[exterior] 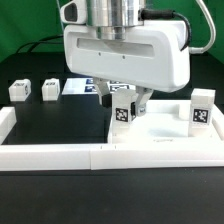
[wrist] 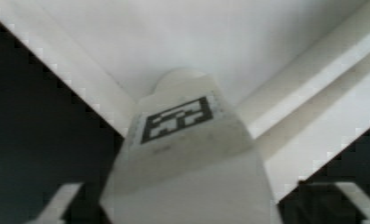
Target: Assemble square table
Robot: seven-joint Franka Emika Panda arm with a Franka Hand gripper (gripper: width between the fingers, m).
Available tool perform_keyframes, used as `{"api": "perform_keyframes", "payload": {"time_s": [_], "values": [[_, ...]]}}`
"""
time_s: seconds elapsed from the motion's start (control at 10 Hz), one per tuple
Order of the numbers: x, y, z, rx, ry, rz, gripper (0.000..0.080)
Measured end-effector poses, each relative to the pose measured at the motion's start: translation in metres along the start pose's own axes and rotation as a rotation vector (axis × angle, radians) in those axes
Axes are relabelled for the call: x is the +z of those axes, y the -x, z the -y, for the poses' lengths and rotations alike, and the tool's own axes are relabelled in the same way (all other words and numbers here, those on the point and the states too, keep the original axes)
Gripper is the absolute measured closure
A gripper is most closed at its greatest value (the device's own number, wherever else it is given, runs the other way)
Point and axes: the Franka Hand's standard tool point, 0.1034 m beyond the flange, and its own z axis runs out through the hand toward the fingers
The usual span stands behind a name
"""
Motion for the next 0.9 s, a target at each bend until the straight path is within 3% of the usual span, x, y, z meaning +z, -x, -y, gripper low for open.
{"api": "perform_keyframes", "payload": {"time_s": [0.1,0.3,0.9], "values": [[-0.008,0.002,0.004,-0.022,-0.007,0.010,0.0184],[-0.024,0.004,0.010,-0.120,-0.030,0.003,0.0154],[-0.024,0.007,0.010,-0.122,-0.029,0.003,0.0151]]}}
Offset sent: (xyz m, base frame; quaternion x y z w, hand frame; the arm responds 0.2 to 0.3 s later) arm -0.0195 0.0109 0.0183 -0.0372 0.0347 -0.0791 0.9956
